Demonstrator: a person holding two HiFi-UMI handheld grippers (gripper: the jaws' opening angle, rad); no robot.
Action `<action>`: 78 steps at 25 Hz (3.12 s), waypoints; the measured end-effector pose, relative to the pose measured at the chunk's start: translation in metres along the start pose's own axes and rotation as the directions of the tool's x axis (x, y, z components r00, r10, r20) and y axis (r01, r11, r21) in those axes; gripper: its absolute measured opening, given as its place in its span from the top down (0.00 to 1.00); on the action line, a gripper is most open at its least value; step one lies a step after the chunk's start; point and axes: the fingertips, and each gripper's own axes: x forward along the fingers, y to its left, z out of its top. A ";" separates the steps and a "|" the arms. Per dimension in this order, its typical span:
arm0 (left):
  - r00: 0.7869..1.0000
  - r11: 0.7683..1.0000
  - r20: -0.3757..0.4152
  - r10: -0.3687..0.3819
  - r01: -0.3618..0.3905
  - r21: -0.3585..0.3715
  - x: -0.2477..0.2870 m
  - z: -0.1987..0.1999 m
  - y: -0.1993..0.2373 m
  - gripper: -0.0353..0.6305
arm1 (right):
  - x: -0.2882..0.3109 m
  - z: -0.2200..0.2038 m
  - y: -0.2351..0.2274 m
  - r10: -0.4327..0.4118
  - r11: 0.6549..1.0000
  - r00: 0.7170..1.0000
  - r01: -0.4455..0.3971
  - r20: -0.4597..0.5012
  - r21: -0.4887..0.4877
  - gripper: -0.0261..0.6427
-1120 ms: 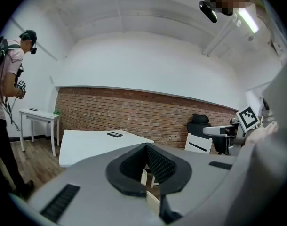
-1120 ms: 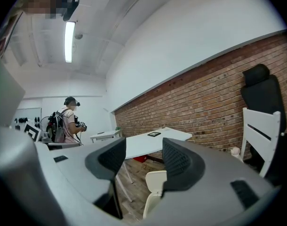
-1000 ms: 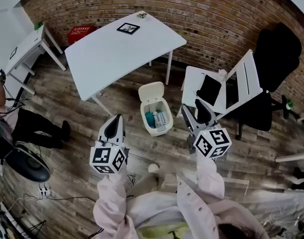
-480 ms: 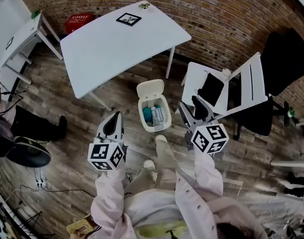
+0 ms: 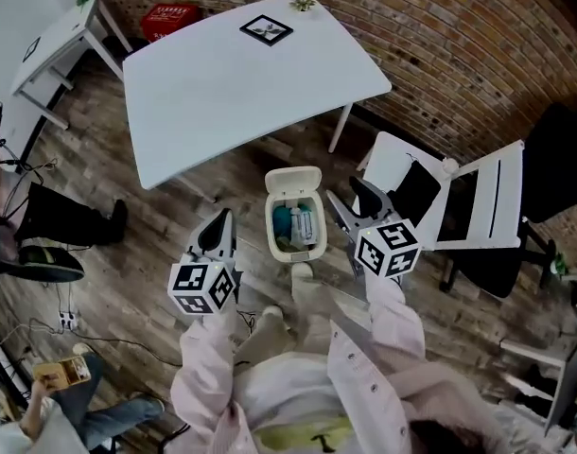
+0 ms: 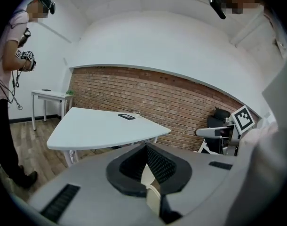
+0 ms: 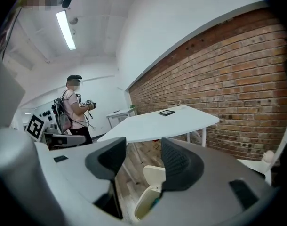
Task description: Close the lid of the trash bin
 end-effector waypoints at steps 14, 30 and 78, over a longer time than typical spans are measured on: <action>0.988 0.990 -0.115 0.102 -0.112 -0.083 0.057 -0.042 0.034 0.96 | 0.102 -0.041 -0.018 0.227 0.962 0.949 -0.254 -0.219 -0.104 0.62; 0.960 0.979 -0.271 0.066 -0.115 -0.168 0.122 -0.125 0.078 0.96 | 0.196 -0.160 -0.058 0.190 0.849 0.824 -0.411 -0.534 -0.333 0.62; 0.924 0.971 -0.381 -0.024 -0.069 -0.230 0.089 -0.248 0.040 0.96 | 0.128 -0.259 -0.032 0.118 0.770 0.819 -0.433 -0.562 -0.469 0.62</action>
